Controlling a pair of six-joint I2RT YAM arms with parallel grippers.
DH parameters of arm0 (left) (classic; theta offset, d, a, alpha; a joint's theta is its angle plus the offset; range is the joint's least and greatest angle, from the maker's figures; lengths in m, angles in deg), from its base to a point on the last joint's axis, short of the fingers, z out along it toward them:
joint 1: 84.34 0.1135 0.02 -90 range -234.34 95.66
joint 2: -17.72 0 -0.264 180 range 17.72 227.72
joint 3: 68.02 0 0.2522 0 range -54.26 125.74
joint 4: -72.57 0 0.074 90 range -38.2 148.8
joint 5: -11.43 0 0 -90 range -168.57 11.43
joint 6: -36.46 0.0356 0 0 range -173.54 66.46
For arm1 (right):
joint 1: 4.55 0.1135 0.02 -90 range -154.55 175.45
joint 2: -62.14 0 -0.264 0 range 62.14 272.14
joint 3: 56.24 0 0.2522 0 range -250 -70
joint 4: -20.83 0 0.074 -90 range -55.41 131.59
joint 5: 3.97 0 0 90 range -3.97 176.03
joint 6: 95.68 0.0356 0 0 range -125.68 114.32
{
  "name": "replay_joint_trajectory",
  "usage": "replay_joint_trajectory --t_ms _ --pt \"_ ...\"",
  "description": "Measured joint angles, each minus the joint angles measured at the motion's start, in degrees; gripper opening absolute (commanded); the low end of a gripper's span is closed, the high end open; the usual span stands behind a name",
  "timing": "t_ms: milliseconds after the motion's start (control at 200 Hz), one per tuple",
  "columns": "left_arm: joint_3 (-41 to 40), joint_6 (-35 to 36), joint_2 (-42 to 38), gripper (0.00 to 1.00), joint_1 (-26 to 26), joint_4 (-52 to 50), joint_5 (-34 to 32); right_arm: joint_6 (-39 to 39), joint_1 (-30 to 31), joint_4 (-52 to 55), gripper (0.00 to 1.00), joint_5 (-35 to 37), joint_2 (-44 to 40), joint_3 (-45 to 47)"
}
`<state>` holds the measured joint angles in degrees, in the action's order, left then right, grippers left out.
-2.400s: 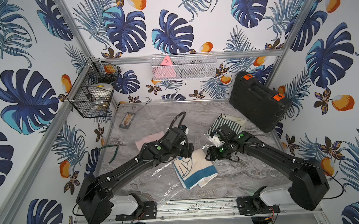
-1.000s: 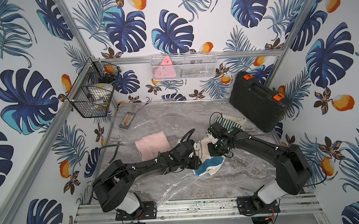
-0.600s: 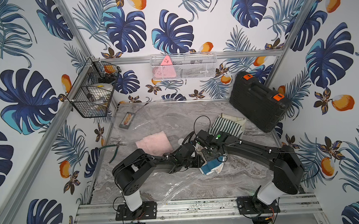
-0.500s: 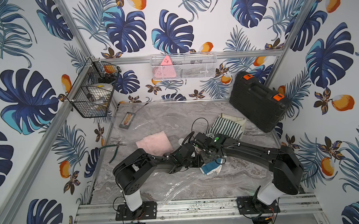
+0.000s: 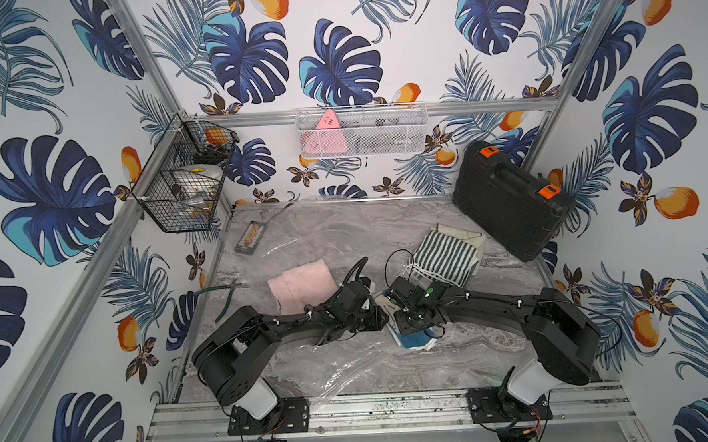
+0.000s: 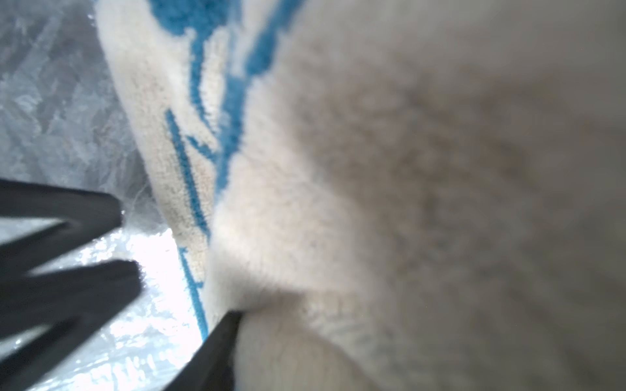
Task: Place the folded towel into the vacuum bag
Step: Pick up the towel from the vacuum bag.
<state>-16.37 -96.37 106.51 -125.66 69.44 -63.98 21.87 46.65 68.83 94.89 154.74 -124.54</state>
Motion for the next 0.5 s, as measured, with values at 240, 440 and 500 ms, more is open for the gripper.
replay_joint_trajectory --t_ms 240,440,500 --pt "2.05 5.77 -6.78 0.41 2.14 -11.3 -3.45 -2.6 0.9 -1.86 0.88 -1.18 2.05 0.13" --pt "8.31 11.65 -11.28 0.45 2.32 -22.05 -6.84 -2.75 1.22 -0.66 0.53 2.56 6.34 -1.46" --pt "10.23 13.16 -12.22 0.47 2.32 -24.85 -7.58 -2.93 1.22 -0.57 0.37 3.5 6.23 -1.64"
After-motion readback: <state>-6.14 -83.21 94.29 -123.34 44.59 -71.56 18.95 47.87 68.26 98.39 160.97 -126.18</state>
